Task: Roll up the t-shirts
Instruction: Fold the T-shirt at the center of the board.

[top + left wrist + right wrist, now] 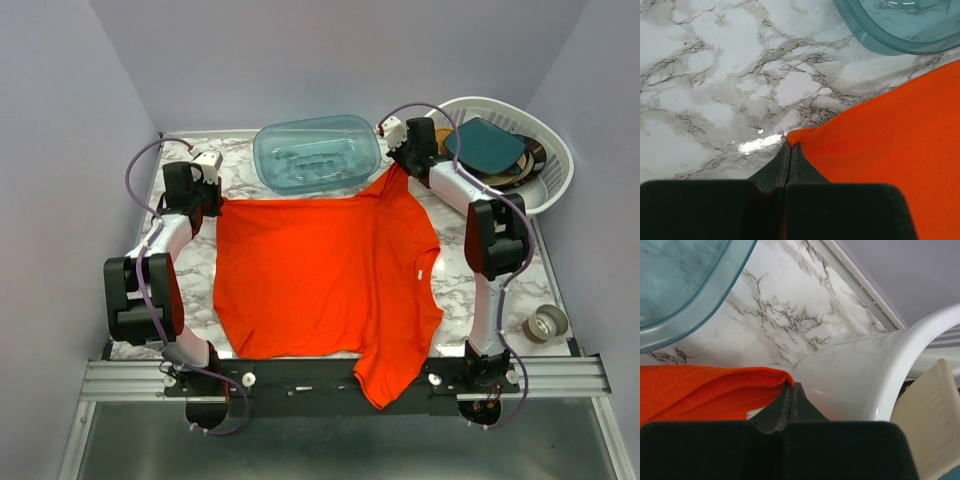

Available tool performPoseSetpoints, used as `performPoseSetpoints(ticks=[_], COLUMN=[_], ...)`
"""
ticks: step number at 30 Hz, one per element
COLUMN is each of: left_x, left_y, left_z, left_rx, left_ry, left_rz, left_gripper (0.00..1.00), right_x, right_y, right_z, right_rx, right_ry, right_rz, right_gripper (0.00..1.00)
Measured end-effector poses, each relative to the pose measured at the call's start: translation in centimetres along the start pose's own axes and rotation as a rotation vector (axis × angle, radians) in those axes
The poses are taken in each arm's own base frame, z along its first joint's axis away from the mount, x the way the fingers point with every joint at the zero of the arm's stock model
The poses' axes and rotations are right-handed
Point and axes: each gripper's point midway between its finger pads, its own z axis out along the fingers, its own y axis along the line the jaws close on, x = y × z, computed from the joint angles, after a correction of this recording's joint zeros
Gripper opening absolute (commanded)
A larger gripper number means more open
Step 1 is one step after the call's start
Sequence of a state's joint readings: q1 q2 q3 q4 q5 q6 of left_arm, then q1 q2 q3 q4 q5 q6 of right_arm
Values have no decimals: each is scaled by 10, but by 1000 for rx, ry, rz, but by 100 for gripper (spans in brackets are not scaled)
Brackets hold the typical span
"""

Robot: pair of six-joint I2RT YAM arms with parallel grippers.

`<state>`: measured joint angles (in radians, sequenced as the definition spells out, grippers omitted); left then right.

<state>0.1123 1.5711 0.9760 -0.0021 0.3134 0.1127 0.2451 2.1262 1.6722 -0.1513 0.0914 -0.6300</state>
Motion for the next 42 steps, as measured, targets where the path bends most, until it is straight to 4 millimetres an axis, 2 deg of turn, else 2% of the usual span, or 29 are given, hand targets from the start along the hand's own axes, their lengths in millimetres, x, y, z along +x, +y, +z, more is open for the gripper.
performPoseSetpoints(ticks=[5, 10, 12, 18, 23, 32, 37, 42], left_x=[3, 9, 8, 6, 14, 41, 50, 61], left_y=[-7, -13, -18, -30, -36, -39, -38, -36], left_z=[-1, -7, -12, -30, -43, -64, -78, -83], left_rx=[45, 85, 103, 155, 176, 189, 182, 181], left_ry=[11, 28, 24, 17, 35, 103, 120, 148], left_rz=[6, 12, 20, 61, 111, 156, 178, 202], left_gripper=[0, 0, 0, 0, 0, 0, 0, 0], right_x=[11, 16, 17, 18, 40, 74, 87, 94], right_y=[5, 4, 4, 5, 22, 50, 68, 83], right_z=[-14, -46, -66, -104, -137, -188, -215, -244], right_rx=[-26, -38, -41, -50, -92, -160, -223, -286], right_ry=[38, 57, 59, 48, 83, 142, 176, 198], right_rz=[9, 24, 27, 52, 85, 135, 173, 224], right_gripper=[1, 1, 0, 0, 1, 0, 1, 0])
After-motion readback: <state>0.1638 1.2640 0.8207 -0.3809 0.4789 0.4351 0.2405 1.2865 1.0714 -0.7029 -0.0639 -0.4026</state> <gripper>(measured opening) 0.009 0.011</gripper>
